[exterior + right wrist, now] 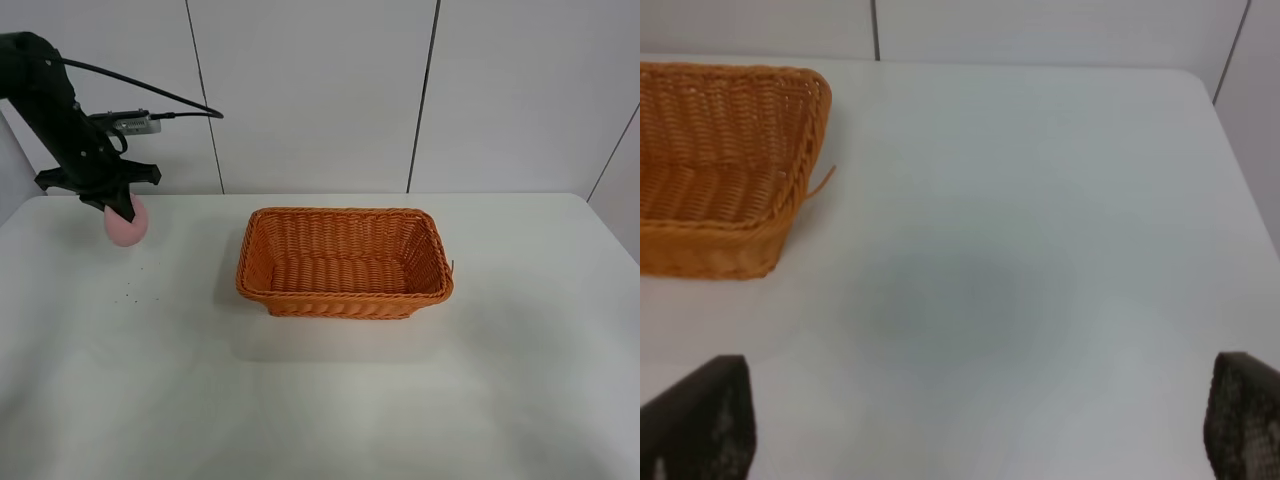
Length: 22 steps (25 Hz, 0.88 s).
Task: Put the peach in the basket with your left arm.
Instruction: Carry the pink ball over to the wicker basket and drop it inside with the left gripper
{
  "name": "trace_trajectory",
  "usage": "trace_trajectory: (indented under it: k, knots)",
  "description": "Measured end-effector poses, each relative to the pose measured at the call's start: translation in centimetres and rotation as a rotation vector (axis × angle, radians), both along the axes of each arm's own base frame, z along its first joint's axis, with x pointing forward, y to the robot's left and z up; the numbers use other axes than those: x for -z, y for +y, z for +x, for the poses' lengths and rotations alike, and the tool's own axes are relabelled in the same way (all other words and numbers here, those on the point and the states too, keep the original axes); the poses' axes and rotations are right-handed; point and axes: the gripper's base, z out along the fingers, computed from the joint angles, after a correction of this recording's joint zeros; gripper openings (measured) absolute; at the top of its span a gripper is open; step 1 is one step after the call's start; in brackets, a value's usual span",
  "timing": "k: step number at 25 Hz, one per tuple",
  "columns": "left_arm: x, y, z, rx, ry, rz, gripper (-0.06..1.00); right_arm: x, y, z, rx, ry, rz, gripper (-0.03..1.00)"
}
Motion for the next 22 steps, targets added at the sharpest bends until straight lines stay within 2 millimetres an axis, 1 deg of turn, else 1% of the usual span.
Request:
trace_trajectory:
  k: [2,3,6,7,9,11,12,14,15,16,18,20,22]
  knots:
    - [-1.1,-1.1,0.2,0.020,-0.008,-0.001,0.05,0.0,0.0,0.0,0.000,0.000,0.000,0.69]
    - [-1.7,-2.0,0.3,0.040,-0.016,-0.001,0.05,0.0,0.0,0.0,0.000,0.000,0.000,0.69]
    - [-3.5,-5.5,0.3,0.119,-0.057,-0.006,0.05,0.0,0.0,0.0,0.000,0.000,0.000,0.69]
    - [-4.1,-7.3,0.1,0.160,-0.076,-0.010,0.05,0.0,0.0,0.0,0.000,0.000,0.000,0.69]
    - [-4.9,-10.1,-0.3,0.220,-0.106,-0.017,0.05,0.0,0.0,0.0,0.000,0.000,0.000,0.69]
    - [-5.2,-13.8,-1.0,0.287,-0.131,-0.033,0.05,0.0,0.0,0.0,0.000,0.000,0.000,0.69]
    - [-5.2,-15.2,-1.2,0.307,-0.140,-0.040,0.05,0.0,0.0,0.0,0.000,0.000,0.000,0.69]
    - [-4.9,-18.2,-1.4,0.355,-0.152,-0.053,0.05,0.0,0.0,0.0,0.000,0.000,0.000,0.69]
    - [-4.0,-19.7,-1.4,0.382,-0.141,-0.057,0.05,0.0,0.0,0.0,0.000,0.000,0.000,0.69]
    - [-3.5,-20.9,-1.4,0.402,-0.143,-0.060,0.05,0.0,0.0,0.0,0.000,0.000,0.000,0.69]
    - [-1.9,-23.3,-1.3,0.443,-0.137,-0.061,0.05,0.0,0.0,0.0,0.000,0.000,0.000,0.69]
    - [0.4,-25.0,-1.0,0.467,-0.123,-0.058,0.05,0.0,0.0,0.0,0.000,0.000,0.000,0.69]
    - [2.6,-26.1,-0.9,0.482,-0.101,-0.052,0.06,0.0,0.0,0.0,0.000,0.000,0.000,0.69]
